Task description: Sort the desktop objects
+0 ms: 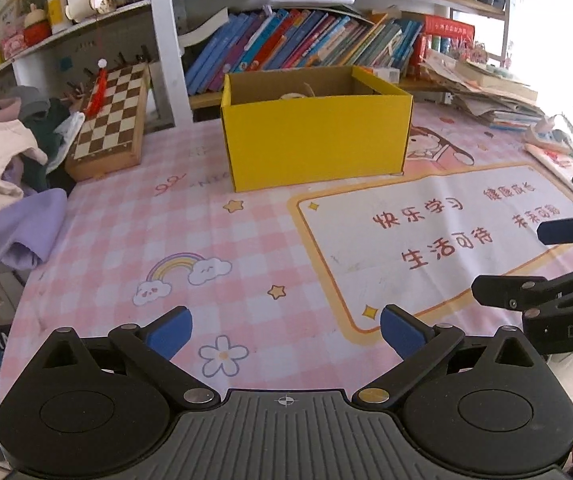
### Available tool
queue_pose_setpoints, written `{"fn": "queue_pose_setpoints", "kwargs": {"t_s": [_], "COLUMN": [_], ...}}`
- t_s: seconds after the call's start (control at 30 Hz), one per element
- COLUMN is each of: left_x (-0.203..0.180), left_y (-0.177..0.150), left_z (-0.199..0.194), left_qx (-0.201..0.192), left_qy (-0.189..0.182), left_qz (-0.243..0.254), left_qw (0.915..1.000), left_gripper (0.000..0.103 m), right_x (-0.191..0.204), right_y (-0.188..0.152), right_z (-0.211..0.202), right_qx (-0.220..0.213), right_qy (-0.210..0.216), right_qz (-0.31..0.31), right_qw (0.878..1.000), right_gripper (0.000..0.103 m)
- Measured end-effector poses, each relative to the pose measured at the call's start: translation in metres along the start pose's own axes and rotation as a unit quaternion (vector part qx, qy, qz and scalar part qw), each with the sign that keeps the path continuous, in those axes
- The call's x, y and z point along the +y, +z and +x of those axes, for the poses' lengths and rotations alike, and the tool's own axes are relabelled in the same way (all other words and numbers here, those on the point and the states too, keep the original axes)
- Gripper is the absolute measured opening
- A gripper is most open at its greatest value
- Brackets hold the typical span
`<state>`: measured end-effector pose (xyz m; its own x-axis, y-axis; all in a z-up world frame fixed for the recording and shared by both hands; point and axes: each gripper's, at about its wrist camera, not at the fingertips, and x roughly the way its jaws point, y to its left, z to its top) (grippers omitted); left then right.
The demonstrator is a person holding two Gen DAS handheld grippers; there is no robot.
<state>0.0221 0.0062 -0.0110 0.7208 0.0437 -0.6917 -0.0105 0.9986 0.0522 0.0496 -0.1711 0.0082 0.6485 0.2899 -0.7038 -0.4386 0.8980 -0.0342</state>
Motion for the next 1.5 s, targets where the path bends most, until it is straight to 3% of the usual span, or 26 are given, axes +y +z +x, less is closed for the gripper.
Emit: {"fn": "queue_pose_setpoints", "kwargs": {"t_s": [1.5], "left_x": [-0.0046], "left_y": [-0.0027], "left_z": [-0.0063], "left_qx": [0.000], "left_qy": [0.008], "left_qz": [0.003], "left_qw": [1.0000], "left_gripper": [0.103], "right_x": [0.0049], "right_y": [-0.0063], "right_z": [-0.0060], "right_qx": [0.010], "right_qy": [-0.003], "right_qz": [-0.013], "right_qw": [1.000], "right_gripper": [0.094]}}
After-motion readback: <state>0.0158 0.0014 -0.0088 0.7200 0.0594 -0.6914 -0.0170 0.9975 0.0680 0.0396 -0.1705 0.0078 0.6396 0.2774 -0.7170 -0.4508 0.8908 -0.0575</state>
